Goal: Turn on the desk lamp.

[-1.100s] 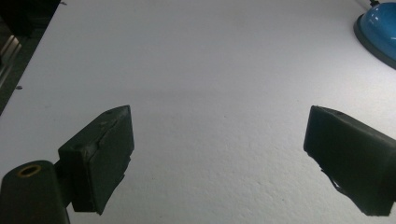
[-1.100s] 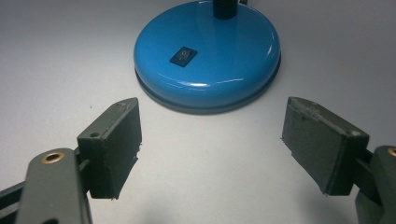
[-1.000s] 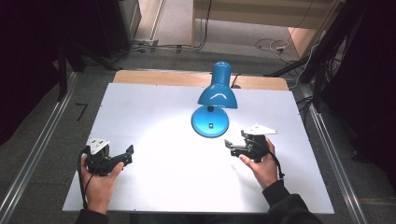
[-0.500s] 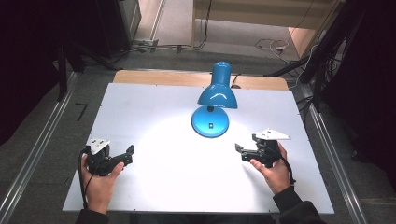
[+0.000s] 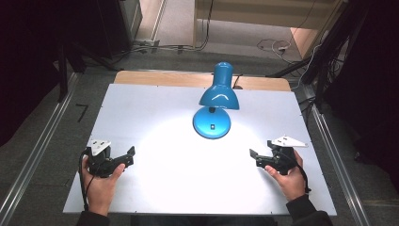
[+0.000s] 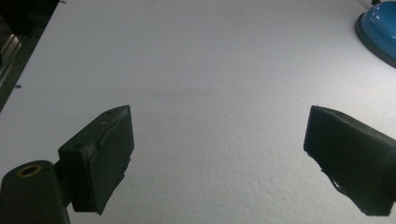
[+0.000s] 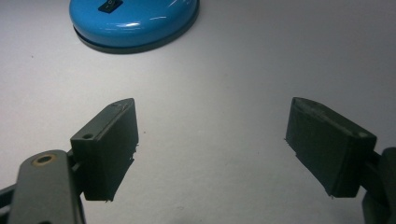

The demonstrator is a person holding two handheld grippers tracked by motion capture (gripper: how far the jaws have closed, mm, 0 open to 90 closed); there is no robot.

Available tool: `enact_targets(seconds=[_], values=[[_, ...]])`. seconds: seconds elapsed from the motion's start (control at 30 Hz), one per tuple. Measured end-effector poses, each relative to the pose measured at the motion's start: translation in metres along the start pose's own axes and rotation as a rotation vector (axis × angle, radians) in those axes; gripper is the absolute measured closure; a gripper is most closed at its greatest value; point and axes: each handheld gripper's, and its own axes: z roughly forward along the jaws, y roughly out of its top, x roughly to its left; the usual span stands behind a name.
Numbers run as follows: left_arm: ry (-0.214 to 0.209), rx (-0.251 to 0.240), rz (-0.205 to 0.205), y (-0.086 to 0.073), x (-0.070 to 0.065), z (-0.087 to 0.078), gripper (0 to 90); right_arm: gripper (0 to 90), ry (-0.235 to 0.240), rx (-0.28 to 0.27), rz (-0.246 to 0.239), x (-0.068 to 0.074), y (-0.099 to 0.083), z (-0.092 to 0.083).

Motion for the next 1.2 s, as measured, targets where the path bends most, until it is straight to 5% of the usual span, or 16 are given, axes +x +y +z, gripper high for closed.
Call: enact_targets(seconds=[0.83,1.1,1.2], values=[[0.001,0.001,-0.004,0.0,0.0,0.0,8.8,15.5,-0.093,-0.018,0.083,-0.041,-0.028,-0.037],[0.001,-0.001,-0.005,0.0,0.0,-0.001,8.8,15.5,-0.142,-0.015,0.108,-0.054,-0.038,-0.049],[-0.001,-0.002,-0.003,0.0,0.0,-0.001,8.8,15.4,-0.214,0.029,0.089,-0.058,-0.047,-0.048]])
